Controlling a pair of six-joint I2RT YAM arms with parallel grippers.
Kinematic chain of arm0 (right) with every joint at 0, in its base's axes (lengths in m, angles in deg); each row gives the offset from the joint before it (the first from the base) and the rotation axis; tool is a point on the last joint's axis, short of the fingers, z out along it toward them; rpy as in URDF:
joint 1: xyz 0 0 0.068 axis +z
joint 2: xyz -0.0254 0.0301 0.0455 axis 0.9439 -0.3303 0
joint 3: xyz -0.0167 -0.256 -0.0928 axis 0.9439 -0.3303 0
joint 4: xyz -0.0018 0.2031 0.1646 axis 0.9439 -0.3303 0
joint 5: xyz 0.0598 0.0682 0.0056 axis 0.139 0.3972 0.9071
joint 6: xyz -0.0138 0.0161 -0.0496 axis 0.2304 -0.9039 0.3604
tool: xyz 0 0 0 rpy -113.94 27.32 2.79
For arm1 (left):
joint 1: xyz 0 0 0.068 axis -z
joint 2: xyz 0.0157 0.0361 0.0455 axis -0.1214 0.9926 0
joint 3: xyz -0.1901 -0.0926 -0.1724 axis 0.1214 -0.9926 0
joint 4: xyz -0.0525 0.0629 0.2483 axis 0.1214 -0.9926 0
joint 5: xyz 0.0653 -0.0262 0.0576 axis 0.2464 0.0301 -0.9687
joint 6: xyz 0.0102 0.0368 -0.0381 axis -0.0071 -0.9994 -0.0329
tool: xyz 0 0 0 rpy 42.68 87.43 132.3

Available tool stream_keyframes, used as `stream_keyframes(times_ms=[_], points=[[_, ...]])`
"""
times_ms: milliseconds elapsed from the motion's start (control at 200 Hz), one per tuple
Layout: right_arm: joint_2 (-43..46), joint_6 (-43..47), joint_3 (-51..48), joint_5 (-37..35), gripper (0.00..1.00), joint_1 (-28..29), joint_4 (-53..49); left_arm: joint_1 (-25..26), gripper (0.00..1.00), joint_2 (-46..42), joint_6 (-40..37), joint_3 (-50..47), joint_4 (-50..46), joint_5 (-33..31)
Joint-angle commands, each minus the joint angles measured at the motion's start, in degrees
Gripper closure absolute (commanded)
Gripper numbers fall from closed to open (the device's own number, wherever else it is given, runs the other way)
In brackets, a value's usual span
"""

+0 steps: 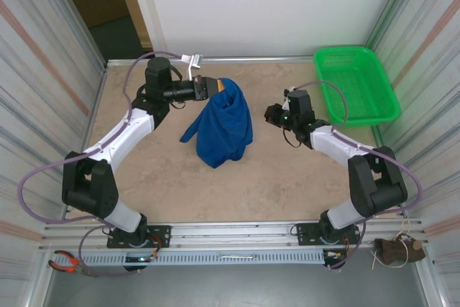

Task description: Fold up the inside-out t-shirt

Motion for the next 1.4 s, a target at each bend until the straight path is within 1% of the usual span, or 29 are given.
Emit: stream_keyframes(times_ms=[0,20,50,170,266,376,476,571,681,711,756,807,832,912,932,972,1012,1047,1082,1112,1147,1207,1308,1398], points=[[4.68,1.61,3.09,-1.71,0.54,2.12,-9.65,-0.17,1.00,-0.44,4.69,-0.50,9.05,3.50],[6.12,1.98,3.48,-2.40,0.49,2.64,-10.75,-0.17,1.00,-0.38,4.75,-0.54,9.01,3.44],[8.49,2.60,4.09,-3.69,0.46,3.68,-12.13,-0.17,1.00,-0.34,4.69,-0.61,9.05,3.38],[16.82,5.08,6.91,-7.74,0.46,9.13,-15.09,0.00,1.00,-0.43,4.00,-1.21,8.08,2.49],[19.72,7.47,10.83,-10.10,0.46,13.56,-16.60,0.26,1.00,-0.60,2.57,-1.23,6.34,1.61],[19.28,10.70,15.84,-11.70,0.45,18.16,-17.37,0.58,1.00,-0.51,1.88,-1.23,5.62,1.07],[16.05,12.40,20.36,-11.90,0.44,20.71,-18.30,0.80,1.00,-0.43,1.60,-1.14,5.11,0.75],[12.52,12.78,23.01,-12.10,0.45,21.73,-18.09,1.00,1.00,-0.50,1.59,-0.98,5.09,0.65],[8.83,12.47,24.31,-13.46,0.53,21.89,-17.88,1.20,1.00,-0.77,1.60,-0.79,5.01,0.59],[8.11,12.47,24.38,-13.84,0.57,21.86,-17.61,1.24,1.00,-0.86,1.60,-0.73,4.92,0.61],[7.32,12.47,24.40,-14.03,0.67,21.66,-17.26,1.29,1.00,-0.95,1.54,-0.76,4.88,0.82],[6.82,12.47,24.73,-13.84,0.87,21.13,-17.47,1.24,1.00,-1.04,1.42,-0.72,4.70,0.94],[6.77,12.46,24.75,-12.98,1.00,20.74,-17.40,1.25,1.00,-1.04,1.20,-0.70,4.45,0.97],[8.22,12.28,23.72,-7.62,1.00,18.50,-15.66,1.22,1.00,-1.17,-0.62,-0.56,1.65,-0.34],[8.83,12.15,23.22,-5.96,1.00,17.86,-14.90,1.23,0.95,-1.34,-1.39,-0.52,0.26,-1.33],[9.96,12.20,22.02,-0.79,1.00,16.32,-12.63,0.96,0.76,-1.63,-3.24,-0.60,-2.30,-3.60],[10.92,11.72,20.33,7.39,1.00,14.24,-8.95,0.73,0.60,-2.08,-5.23,-0.91,-5.10,-7.29],[11.70,10.17,18.60,13.37,1.00,12.27,-5.26,0.57,0.50,-2.54,-7.22,-1.33,-7.48,-11.08],[12.26,8.48,16.80,17.86,1.00,10.59,-1.50,0.54,0.44,-2.98,-9.39,-1.85,-9.63,-14.87],[12.67,7.16,15.66,21.73,1.00,9.22,1.26,0.46,0.41,-3.42,-10.81,-2.29,-11.35,-18.49],[12.98,5.86,14.59,24.88,1.00,8.03,3.72,0.45,0.40,-3.90,-11.82,-3.08,-12.50,-21.84],[13.24,4.43,13.51,28.46,1.00,6.75,6.49,0.45,0.37,-4.74,-12.84,-4.67,-13.29,-25.48],[13.43,4.07,13.02,29.97,1.00,6.10,7.18,0.69,0.36,-7.26,-13.18,-7.55,-13.97,-30.37],[13.35,3.99,12.85,30.67,1.00,5.70,7.49,2.89,0.36,-12.40,-15.41,-10.87,-12.12,-35.65]])
